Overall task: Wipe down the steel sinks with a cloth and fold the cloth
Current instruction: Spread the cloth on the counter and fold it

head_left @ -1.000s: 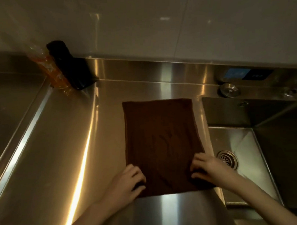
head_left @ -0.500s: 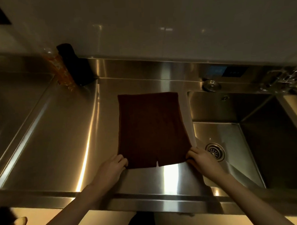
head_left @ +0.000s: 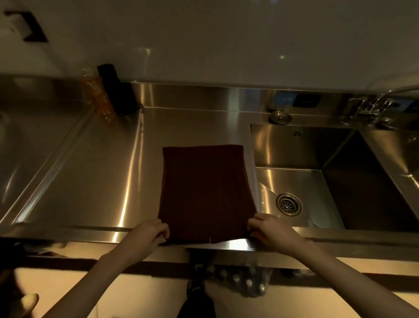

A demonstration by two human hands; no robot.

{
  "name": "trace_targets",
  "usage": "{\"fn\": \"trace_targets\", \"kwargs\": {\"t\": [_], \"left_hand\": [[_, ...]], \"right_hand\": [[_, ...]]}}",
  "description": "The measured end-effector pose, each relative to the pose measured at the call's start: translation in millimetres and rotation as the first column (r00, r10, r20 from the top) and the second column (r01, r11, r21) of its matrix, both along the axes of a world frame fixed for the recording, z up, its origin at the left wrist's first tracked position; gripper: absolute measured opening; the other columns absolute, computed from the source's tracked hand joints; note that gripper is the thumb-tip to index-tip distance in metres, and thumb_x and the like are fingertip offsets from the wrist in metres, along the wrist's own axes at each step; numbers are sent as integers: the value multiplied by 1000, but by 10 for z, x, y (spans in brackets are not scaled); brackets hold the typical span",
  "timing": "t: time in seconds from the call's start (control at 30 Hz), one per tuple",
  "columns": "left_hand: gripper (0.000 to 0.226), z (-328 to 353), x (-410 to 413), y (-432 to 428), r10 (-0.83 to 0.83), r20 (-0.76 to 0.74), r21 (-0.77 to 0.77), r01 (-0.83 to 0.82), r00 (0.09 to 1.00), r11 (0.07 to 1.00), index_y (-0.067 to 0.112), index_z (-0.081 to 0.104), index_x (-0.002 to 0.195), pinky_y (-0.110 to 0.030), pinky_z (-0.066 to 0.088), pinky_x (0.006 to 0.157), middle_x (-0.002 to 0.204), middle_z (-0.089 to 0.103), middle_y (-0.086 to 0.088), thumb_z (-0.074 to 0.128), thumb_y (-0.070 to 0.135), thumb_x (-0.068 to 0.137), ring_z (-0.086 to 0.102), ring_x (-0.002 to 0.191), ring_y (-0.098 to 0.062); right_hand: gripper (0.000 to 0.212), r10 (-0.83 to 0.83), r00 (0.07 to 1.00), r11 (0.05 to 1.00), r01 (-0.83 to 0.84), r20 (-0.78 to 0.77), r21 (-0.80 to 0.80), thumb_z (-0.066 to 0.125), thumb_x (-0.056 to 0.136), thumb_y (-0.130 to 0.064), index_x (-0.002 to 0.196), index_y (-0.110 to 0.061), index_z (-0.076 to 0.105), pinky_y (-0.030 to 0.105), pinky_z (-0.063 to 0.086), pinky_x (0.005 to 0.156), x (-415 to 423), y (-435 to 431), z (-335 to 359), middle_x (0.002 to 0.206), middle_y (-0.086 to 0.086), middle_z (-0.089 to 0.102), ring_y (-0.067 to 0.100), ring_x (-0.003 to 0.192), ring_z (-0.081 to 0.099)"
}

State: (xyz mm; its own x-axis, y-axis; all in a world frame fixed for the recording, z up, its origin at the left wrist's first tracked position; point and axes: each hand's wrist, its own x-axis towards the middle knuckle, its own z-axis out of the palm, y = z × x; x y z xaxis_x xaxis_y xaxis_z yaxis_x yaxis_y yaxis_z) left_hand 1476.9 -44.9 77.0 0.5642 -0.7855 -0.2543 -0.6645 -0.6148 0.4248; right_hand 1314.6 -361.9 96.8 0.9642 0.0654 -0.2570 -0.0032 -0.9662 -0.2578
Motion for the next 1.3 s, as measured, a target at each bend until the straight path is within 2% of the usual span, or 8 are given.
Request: {"fn": "trace_targets", "kwargs": {"t": [0.2, 0.37, 0.5, 0.77, 0.97, 1.07, 1.13, 1.3], "left_hand": [[11, 230, -273, 161, -77, -118, 101, 89, 990, 991, 30, 57, 88, -7, 35, 66, 95, 58, 5, 58, 19, 90, 47, 80, 3], [21, 492, -153, 167, 13, -257, -11, -16, 966, 1000, 30, 60, 80, -15, 43, 64, 82, 64, -3, 65, 10, 86, 55, 66, 0], [23, 685, 198, 83, 42, -226, -79, -62, 973, 995, 33, 61, 79, -19, 46, 68, 84, 65, 0, 66, 11, 85, 59, 77, -8], [28, 767, 1120, -365, 91, -156, -93, -106, 984, 990, 36, 57, 75, -22, 43, 70, 85, 64, -1, 67, 11, 84, 57, 78, -12], [12, 515, 1741, -766, 129, -123, -42, -135, 984, 990, 18, 61, 86, -8, 35, 59, 79, 57, 3, 62, 5, 86, 53, 75, -14], [10, 344, 1968, -930, 151, -103, -40, -156, 983, 987, 6, 65, 95, -13, 35, 59, 88, 61, -7, 60, 4, 87, 55, 79, -19], [13, 240, 2076, -1027, 164, -82, -25, -166, 983, 986, 2, 65, 98, -23, 36, 66, 94, 65, -12, 60, 3, 86, 58, 86, -24], [14, -18, 2259, -1178, 231, -61, -10, -232, 971, 973, 3, 68, 98, -26, 39, 73, 97, 68, -13, 63, 6, 85, 62, 93, -26]], "right_hand": [[14, 89, 994, 994, -84, -64, 68, 54, 92, -26, 106, -22, 58, 24, 40, 77, -303, 120, 176, 106, -5, 55, 11, 93, 53], [14, 33, 995, 981, -14, -93, 193, 59, 91, -19, 104, -19, 59, 11, 37, 71, -205, 68, 427, 97, -11, 50, 4, 87, 51], [11, 2, 998, 979, 10, -56, 203, 60, 90, -18, 97, -27, 58, 13, 41, 73, 83, -97, 638, 93, -15, 52, -2, 83, 52], [8, -101, 994, 978, 93, 33, 187, 63, 88, -14, 96, -16, 64, 25, 43, 75, 1043, -496, 697, 96, 0, 62, 16, 88, 57], [8, -189, 982, 970, 187, 0, 153, 61, 90, -12, 97, -14, 61, 27, 41, 73, 1715, -767, 307, 94, 2, 61, 20, 90, 59], [10, -229, 973, 962, 229, -15, 151, 60, 90, -10, 96, -18, 60, 24, 40, 72, 1953, -879, 102, 93, -3, 59, 18, 89, 59], [11, -250, 968, 958, 251, -30, 140, 59, 90, -10, 96, -19, 59, 25, 41, 73, 2069, -915, 10, 94, -3, 58, 17, 90, 58], [9, -317, 947, 943, 320, -42, 94, 58, 91, -13, 99, -17, 58, 27, 39, 73, 2216, -972, -177, 101, -2, 58, 12, 88, 52]]}}
